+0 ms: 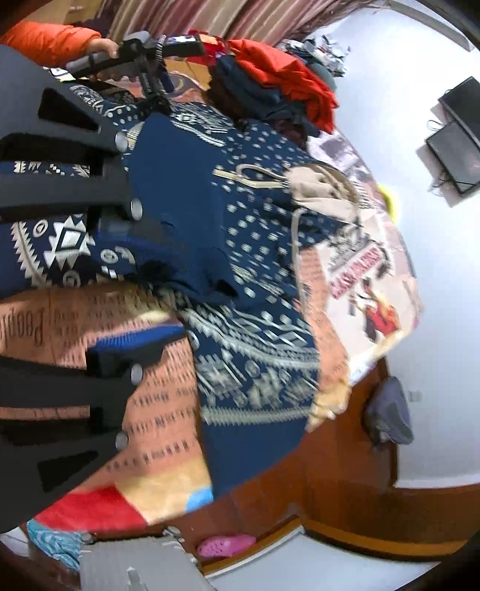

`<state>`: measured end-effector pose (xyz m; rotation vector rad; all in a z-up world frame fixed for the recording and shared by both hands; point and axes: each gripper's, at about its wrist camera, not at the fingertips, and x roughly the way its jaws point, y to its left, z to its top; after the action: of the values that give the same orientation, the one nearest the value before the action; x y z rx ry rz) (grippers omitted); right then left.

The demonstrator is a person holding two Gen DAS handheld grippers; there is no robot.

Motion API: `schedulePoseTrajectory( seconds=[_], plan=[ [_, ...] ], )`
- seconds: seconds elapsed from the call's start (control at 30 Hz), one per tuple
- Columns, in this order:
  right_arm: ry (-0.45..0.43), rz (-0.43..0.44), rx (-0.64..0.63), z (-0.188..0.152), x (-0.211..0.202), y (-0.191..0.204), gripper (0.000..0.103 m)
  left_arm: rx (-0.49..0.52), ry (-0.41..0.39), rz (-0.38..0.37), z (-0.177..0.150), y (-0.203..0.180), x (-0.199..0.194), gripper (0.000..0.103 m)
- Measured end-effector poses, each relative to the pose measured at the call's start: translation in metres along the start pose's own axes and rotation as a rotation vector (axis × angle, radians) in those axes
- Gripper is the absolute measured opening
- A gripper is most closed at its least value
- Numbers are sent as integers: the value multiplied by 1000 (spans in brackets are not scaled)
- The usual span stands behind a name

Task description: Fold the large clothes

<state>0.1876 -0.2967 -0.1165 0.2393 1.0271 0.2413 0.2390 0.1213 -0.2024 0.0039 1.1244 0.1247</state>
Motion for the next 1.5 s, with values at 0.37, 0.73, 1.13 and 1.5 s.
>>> schedulePoseTrajectory(
  seconds=[0.37,0.73,1.13,1.5],
  plan=[
    [-119,-47,161,13,-31,-60,64,3,-210,-127,36,-51,-68,99],
    [-36,6,377,7,30,-126,64,78,-284,-182,43,-108,-87,99],
    [-7,1,504,33,79,-163,63,129,-266,-167,44,-130,-71,99],
    [-97,13,410,54,54,-137,8,101,-280,-162,42,-118,-78,99]
  ],
)
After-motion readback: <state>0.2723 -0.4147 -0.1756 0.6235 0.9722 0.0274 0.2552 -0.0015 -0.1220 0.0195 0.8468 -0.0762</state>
